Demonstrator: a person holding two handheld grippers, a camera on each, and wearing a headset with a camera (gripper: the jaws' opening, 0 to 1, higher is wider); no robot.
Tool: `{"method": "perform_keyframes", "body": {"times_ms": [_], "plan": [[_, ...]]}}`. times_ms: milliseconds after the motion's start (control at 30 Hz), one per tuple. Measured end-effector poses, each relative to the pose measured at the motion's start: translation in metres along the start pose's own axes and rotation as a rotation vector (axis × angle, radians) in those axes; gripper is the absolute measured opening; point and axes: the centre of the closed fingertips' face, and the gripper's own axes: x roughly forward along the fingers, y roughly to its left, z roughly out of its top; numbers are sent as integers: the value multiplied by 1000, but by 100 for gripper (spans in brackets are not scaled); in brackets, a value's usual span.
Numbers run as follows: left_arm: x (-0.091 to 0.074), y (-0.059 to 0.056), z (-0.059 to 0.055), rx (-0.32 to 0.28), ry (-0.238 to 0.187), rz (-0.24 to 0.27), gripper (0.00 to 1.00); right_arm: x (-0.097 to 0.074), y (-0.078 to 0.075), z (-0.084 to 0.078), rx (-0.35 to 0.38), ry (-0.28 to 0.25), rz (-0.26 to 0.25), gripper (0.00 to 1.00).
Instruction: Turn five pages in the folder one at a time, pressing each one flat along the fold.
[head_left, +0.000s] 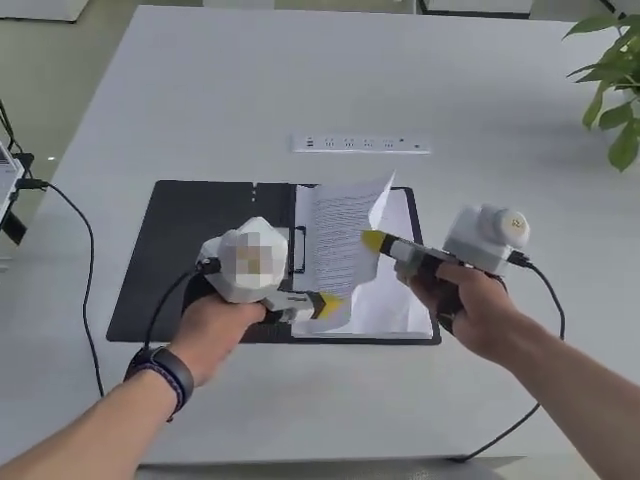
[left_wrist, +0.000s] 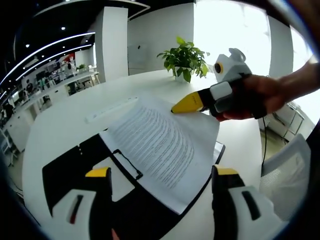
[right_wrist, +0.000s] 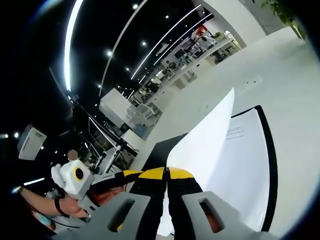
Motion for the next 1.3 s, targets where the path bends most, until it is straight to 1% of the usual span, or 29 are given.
{"method": "perform_keyframes", "body": {"times_ms": [67,133,233,333,467,533,567,733,933,1000,1133,1300], "plan": [[-6,3,-3,-2,-1,4,82,5,5,1,-3,0,13,0],[-13,8,-6,3,2,17,82,11,14,2,-4,-2,31,0],[-23,15,-11,-10,1,32,82,18,23,2,-7,3,50,0],[-33,24,-17,-35,-1,52,82,28,34,-2,-15,22,75,0],[-44,32,-26,-54,3,73,82,38,49,-7,-23,40,106,0],[-49,34,-30,-67,5,82,83,42,54,-10,-26,46,118,0],[-52,36,-31,-72,4,91,83,43,62,-13,-31,54,126,0],[-64,41,-39,-95,1,111,83,53,79,-23,-38,89,148,0],[-79,46,-52,-122,4,138,83,62,93,-33,-34,113,167,0],[-83,48,-55,-127,9,149,83,66,97,-38,-34,130,173,0],[-92,52,-55,-150,-12,171,83,75,105,-48,-42,160,184,0],[-104,54,-53,-161,-26,190,83,90,116,-56,-31,179,204,0]]}}
